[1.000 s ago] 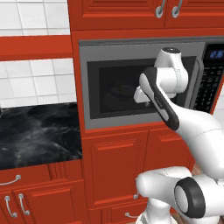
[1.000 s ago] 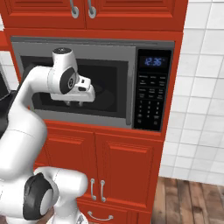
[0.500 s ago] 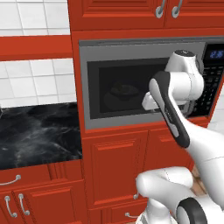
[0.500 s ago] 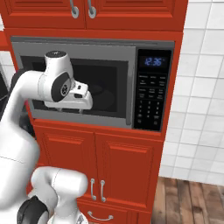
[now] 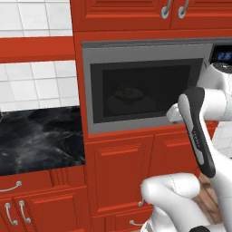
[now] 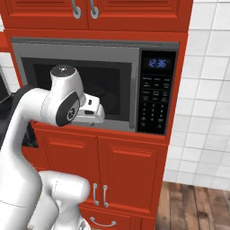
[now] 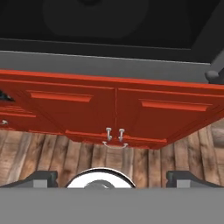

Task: The microwave is finished heating the fish and mushroom. Take the bowl containing the food and place it on the dining counter.

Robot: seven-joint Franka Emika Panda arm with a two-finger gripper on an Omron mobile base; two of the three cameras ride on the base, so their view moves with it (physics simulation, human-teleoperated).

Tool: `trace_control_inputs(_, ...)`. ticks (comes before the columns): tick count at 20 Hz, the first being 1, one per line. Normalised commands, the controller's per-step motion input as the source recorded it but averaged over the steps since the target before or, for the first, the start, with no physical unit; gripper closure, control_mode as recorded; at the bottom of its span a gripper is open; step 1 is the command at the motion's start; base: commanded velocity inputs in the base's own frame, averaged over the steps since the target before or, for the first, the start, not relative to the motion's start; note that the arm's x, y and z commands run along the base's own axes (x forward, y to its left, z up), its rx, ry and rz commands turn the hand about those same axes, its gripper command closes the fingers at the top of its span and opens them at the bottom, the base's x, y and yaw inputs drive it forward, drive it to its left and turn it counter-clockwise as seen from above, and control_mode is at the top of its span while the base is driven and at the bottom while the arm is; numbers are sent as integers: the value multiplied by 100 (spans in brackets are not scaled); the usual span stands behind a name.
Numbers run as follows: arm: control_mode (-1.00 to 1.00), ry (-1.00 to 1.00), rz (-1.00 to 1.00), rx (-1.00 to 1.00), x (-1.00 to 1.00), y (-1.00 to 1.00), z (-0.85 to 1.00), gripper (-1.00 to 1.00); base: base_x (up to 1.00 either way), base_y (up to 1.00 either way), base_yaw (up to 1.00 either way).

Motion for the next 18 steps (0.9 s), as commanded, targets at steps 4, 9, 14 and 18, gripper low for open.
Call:
trace_control_inputs(4,-100,-12,0,4,-14,-67,0,-100,0,0,0)
trace_control_inputs(9,-100,-2,0,1,-2,-13,0,-100,0,0,0)
trace_control_inputs(14,-100,0,0,0,0,0,0,-100,0,0,0)
trace_control_inputs(18,-100,0,0,0,0,0,0,-100,0,0,0)
